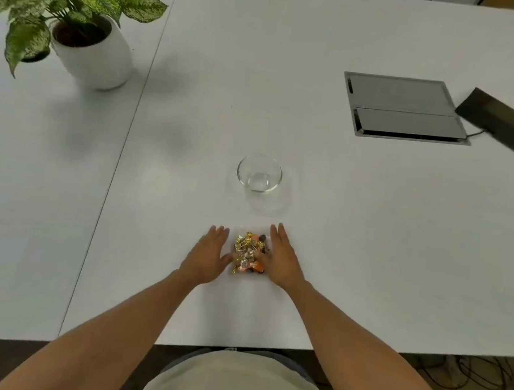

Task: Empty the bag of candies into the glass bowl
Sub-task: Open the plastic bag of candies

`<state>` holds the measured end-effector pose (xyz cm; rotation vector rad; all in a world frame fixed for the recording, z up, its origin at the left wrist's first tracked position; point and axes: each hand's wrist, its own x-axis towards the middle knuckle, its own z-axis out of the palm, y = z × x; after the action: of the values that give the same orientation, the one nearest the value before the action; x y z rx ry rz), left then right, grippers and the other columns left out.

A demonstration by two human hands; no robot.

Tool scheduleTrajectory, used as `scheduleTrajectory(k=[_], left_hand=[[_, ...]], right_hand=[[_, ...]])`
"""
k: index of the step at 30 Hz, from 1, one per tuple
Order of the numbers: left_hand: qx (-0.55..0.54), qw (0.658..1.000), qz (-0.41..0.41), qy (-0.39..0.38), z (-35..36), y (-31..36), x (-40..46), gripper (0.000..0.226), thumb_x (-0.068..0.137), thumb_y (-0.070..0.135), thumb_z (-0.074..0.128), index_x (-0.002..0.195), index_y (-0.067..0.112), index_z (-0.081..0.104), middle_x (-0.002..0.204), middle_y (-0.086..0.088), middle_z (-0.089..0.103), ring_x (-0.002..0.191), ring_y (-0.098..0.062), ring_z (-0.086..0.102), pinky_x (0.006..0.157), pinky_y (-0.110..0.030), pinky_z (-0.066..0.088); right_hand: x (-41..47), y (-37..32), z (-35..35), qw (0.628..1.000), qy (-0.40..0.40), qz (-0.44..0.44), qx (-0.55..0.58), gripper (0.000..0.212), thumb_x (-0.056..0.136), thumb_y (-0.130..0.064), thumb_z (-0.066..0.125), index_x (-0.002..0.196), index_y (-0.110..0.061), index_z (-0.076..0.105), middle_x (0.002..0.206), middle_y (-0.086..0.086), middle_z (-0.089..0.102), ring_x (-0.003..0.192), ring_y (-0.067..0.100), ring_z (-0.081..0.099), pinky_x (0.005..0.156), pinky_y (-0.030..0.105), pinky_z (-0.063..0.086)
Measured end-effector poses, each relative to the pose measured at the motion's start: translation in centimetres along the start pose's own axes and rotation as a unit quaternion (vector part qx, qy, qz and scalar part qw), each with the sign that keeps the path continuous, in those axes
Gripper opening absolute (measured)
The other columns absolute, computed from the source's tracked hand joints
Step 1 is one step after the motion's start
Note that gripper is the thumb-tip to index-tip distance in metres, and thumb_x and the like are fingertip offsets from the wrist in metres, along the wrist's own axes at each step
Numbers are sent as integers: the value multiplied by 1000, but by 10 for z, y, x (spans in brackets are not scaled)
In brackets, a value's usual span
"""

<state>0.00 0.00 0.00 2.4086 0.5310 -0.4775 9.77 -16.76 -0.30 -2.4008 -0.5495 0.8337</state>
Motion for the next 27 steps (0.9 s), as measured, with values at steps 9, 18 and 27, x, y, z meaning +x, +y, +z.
scheduleTrajectory(k=[9, 18, 27], left_hand=[[-376, 922, -91, 21, 9, 28, -1, 65, 91, 17, 63, 148, 14, 33, 130, -4, 58, 117, -21, 58, 98, -34, 47], [-344, 929, -131, 31, 1, 29, -2, 39, 92, 44, 56, 113, 12, 62, 96, -12, 71, 86, -23, 68, 80, -36, 52], [-138, 988, -23, 67, -18, 34, 0, 22, 92, 27, 61, 95, 9, 74, 75, 2, 62, 72, -14, 56, 65, -23, 38]], right_hand=[[4, -7, 8, 995, 49, 16, 88, 50, 78, -3, 71, 126, -7, 57, 131, 15, 55, 124, 29, 51, 105, 32, 41], [-8, -5, 9, 979, 74, 7, 190, 56, 75, 18, 61, 126, -5, 58, 130, 13, 54, 113, 24, 59, 96, 31, 52], [-17, -3, 5, 975, 99, -25, 198, 52, 72, 18, 59, 116, -9, 65, 119, 8, 58, 109, 22, 61, 96, 36, 54]])
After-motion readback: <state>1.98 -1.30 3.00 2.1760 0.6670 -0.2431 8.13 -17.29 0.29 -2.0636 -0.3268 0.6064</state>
